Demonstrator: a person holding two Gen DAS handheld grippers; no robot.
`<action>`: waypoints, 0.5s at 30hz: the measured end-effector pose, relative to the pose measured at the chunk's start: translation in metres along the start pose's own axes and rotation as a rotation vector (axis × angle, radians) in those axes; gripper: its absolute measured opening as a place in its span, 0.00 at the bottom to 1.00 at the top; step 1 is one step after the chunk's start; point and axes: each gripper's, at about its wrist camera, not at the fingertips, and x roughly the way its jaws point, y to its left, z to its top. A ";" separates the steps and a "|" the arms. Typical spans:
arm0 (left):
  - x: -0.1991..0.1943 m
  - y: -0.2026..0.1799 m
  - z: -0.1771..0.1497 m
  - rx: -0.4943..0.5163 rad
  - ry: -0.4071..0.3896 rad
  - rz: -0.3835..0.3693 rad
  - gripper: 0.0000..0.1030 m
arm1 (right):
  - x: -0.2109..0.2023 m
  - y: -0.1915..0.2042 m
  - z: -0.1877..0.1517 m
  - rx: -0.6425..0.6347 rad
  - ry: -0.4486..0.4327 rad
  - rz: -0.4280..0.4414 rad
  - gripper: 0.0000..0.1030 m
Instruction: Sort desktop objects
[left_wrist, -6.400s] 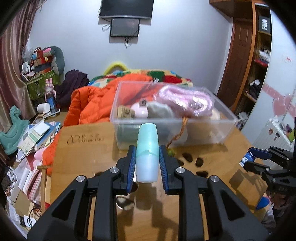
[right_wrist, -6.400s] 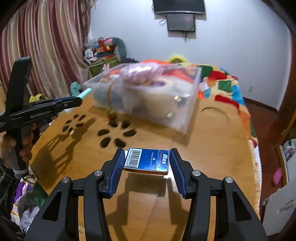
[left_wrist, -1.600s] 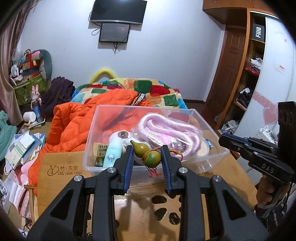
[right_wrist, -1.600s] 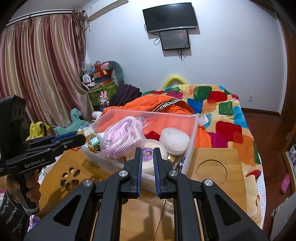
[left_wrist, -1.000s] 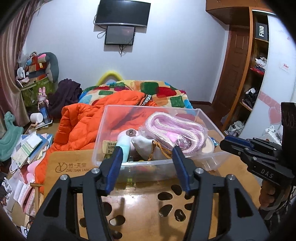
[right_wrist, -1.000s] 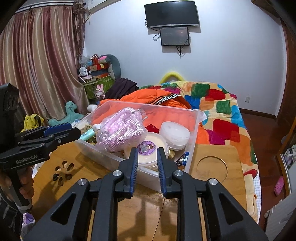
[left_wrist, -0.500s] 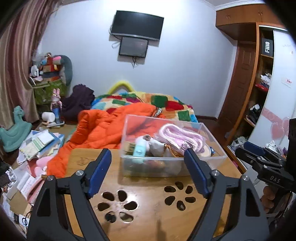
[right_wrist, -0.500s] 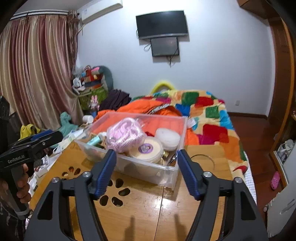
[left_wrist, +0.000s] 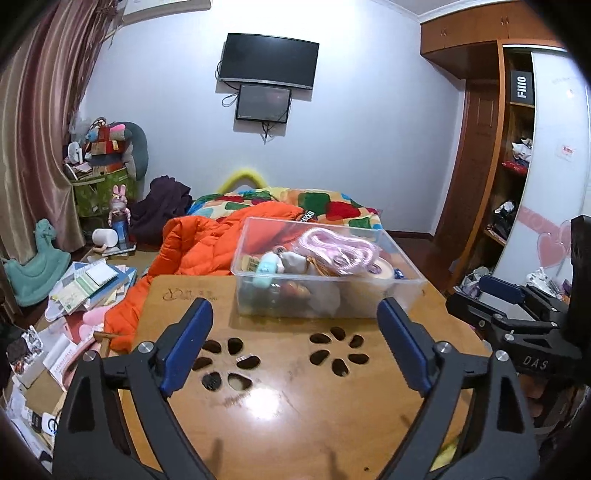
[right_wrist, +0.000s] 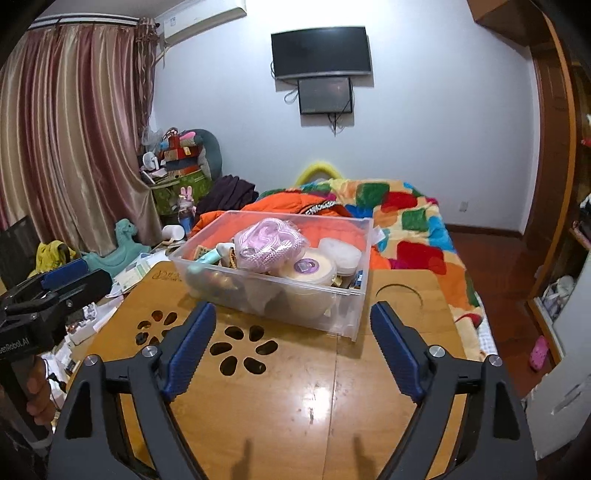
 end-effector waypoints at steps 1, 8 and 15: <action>-0.002 -0.002 -0.002 0.000 0.002 -0.010 0.90 | -0.004 0.002 -0.002 -0.009 -0.004 -0.009 0.81; -0.013 -0.018 -0.013 0.020 -0.004 -0.014 0.90 | -0.026 0.009 -0.011 -0.020 -0.028 -0.015 0.93; -0.016 -0.032 -0.021 0.050 -0.015 -0.002 0.90 | -0.035 0.015 -0.019 -0.061 -0.044 -0.064 0.97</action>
